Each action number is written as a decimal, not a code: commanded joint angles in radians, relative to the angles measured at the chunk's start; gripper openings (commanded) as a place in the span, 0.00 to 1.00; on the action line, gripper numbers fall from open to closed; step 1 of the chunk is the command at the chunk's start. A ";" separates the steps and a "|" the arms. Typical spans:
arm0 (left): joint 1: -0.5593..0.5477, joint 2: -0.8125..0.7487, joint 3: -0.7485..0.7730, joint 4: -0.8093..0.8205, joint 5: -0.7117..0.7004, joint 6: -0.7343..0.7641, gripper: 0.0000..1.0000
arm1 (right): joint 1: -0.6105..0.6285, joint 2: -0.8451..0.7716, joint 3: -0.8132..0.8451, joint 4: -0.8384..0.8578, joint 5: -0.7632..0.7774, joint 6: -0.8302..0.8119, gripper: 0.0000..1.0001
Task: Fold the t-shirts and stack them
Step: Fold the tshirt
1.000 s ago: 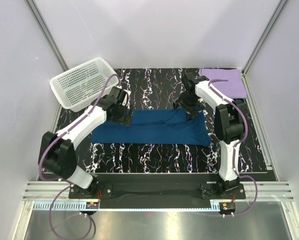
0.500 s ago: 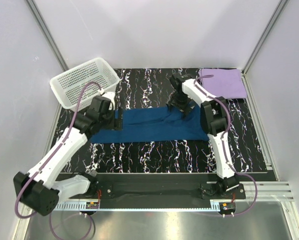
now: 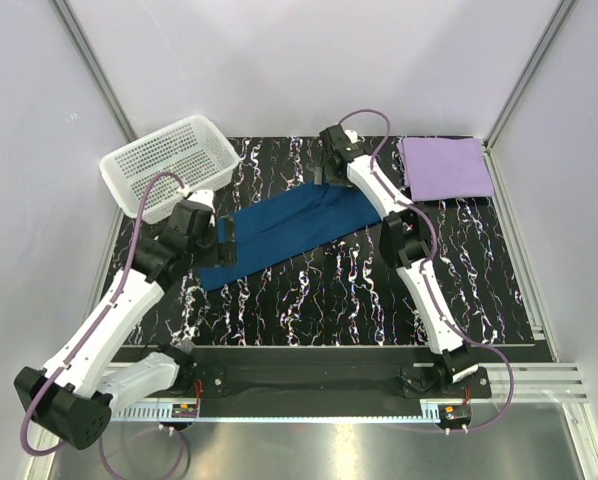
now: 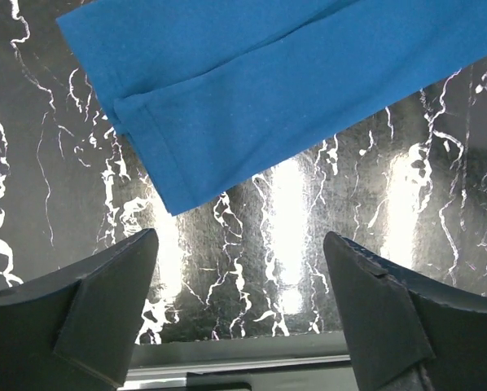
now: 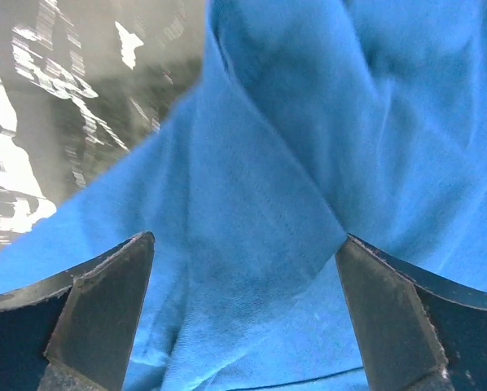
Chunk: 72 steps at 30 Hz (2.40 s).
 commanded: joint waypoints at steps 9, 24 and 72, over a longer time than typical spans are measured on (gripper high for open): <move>0.004 0.614 0.329 0.028 0.055 0.269 0.99 | -0.004 -0.584 -0.205 -0.186 -0.162 0.044 1.00; 0.067 0.990 0.517 0.079 0.096 0.418 0.99 | -0.003 -1.384 -1.147 -0.263 -0.396 0.045 1.00; -0.062 0.251 0.151 0.111 0.199 -0.343 0.95 | -0.038 -0.212 -0.121 -0.174 -0.121 0.012 0.88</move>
